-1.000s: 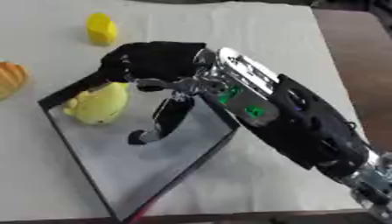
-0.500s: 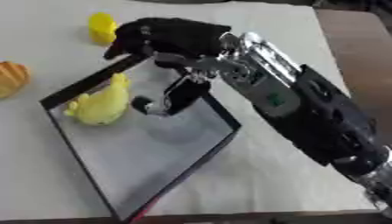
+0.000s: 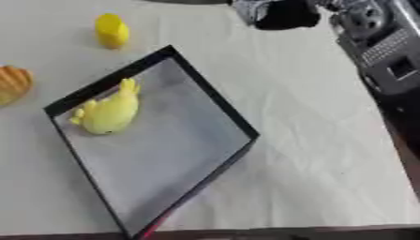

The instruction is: Pick up objects on the table and place them in the box.

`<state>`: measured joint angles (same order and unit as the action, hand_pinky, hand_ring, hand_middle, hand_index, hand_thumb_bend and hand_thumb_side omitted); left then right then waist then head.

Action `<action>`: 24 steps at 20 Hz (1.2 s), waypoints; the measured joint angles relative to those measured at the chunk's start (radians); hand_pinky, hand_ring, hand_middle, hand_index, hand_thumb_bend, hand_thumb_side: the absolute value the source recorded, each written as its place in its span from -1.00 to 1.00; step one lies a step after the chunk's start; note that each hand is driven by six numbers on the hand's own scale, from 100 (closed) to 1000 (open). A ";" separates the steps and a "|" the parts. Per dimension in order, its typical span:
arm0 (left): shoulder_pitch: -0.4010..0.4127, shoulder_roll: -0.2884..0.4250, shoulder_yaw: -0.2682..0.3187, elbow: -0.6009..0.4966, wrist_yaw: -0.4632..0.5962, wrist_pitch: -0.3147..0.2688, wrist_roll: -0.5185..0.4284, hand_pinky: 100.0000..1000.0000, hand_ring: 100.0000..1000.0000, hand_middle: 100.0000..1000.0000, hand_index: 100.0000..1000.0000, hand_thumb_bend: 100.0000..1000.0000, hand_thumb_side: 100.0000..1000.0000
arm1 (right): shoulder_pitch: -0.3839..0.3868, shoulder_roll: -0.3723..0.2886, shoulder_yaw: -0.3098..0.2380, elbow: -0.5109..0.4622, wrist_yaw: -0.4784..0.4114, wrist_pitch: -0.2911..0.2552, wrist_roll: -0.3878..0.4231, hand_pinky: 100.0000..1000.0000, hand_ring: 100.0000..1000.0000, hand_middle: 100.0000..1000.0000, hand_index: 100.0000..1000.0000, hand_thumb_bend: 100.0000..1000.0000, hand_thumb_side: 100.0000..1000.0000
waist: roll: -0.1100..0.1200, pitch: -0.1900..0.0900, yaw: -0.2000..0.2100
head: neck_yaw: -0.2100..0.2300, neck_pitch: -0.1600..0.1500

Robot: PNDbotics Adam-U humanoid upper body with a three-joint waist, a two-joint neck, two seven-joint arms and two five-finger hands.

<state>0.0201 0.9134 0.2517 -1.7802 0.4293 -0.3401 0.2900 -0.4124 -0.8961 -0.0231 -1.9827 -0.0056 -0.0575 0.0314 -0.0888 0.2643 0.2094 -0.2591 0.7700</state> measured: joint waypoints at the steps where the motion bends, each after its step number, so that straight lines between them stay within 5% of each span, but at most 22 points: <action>1: 0.001 0.000 0.001 0.000 0.000 -0.001 0.001 0.51 0.39 0.46 0.59 -1.00 0.43 | 0.028 -0.013 -0.034 0.000 -0.054 0.001 -0.043 0.92 1.00 0.41 0.62 -1.00 -0.28 | 0.000 0.000 -0.006 | 0.008 -0.001; 3: 0.003 -0.003 0.005 0.000 -0.001 -0.002 0.002 0.51 0.39 0.46 0.59 -1.00 0.43 | 0.092 -0.034 -0.103 0.000 -0.158 -0.009 -0.133 0.92 1.00 0.41 0.61 -1.00 -0.14 | 0.000 0.000 -0.017 | 0.026 -0.008; 5: 0.007 -0.009 0.006 -0.003 -0.004 -0.002 0.003 0.51 0.39 0.46 0.59 -1.00 0.43 | 0.167 -0.044 -0.169 0.000 -0.255 -0.039 -0.219 0.92 1.00 0.42 0.62 -1.00 -0.22 | 0.000 0.001 -0.028 | 0.047 -0.017; 9: 0.007 -0.010 0.011 -0.004 -0.011 0.000 0.006 0.51 0.40 0.47 0.60 -1.00 0.42 | 0.315 -0.029 -0.280 -0.001 -0.404 -0.151 -0.354 0.92 1.00 0.43 0.63 -1.00 -0.17 | 0.002 0.014 -0.041 | 0.096 -0.035; 14: -0.001 -0.004 0.010 -0.005 -0.050 0.007 0.002 0.52 0.42 0.49 0.63 -1.00 0.37 | 0.474 0.064 -0.379 -0.002 -0.461 -0.274 -0.481 0.91 1.00 0.36 0.57 -1.00 -0.07 | 0.012 0.029 -0.043 | 0.132 -0.053; 15: -0.005 0.003 0.010 -0.004 -0.061 0.013 0.000 0.52 0.42 0.51 0.64 -1.00 0.38 | 0.498 0.089 -0.391 -0.002 -0.461 -0.284 -0.501 0.92 1.00 0.35 0.57 -1.00 0.08 | 0.014 0.032 -0.043 | 0.136 -0.055; 24: -0.039 0.111 -0.036 0.058 -0.283 0.161 -0.128 0.63 0.54 0.61 0.76 -0.86 0.30 | 0.601 0.248 -0.420 -0.002 -0.407 -0.206 -0.590 0.91 1.00 0.33 0.55 -1.00 0.13 | 0.031 0.038 -0.041 | 0.151 -0.063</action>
<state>-0.0191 1.0240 0.2162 -1.7220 0.1461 -0.1786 0.1624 0.1885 -0.6480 -0.4433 -1.9842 -0.4129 -0.2632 -0.5586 -0.0576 0.3025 0.1679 -0.1077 0.7071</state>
